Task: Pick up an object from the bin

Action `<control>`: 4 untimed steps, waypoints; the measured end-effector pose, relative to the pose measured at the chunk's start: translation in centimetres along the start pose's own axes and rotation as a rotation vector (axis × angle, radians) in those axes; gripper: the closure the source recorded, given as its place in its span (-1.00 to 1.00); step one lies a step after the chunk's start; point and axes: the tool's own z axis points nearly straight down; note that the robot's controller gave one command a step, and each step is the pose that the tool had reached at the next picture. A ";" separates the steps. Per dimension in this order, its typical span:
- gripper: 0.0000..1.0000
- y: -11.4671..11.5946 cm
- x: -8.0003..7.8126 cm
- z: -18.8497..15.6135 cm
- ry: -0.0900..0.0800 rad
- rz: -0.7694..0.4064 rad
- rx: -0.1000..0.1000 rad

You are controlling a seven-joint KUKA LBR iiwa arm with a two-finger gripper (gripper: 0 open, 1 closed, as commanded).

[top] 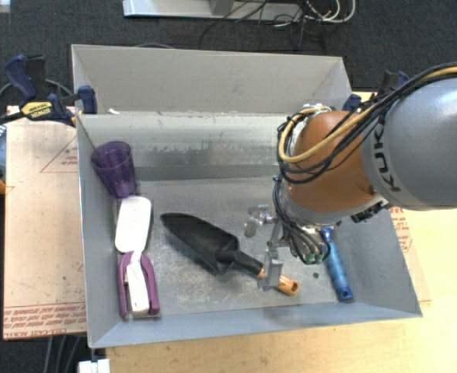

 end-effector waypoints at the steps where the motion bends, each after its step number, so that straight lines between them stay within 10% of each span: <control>1: -1.00 0.0 -0.2 -0.4 -0.008 0.001 0.000; 2: -1.00 2.8 -1.5 5.6 -0.006 -0.147 -0.001; 3: 1.00 4.7 -0.3 6.1 -0.008 0.070 -0.002; 4: 1.00 4.7 -0.3 6.1 -0.008 0.070 -0.002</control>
Offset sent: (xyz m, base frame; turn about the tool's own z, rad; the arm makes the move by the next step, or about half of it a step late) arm 0.0144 0.0315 -0.0657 -0.1689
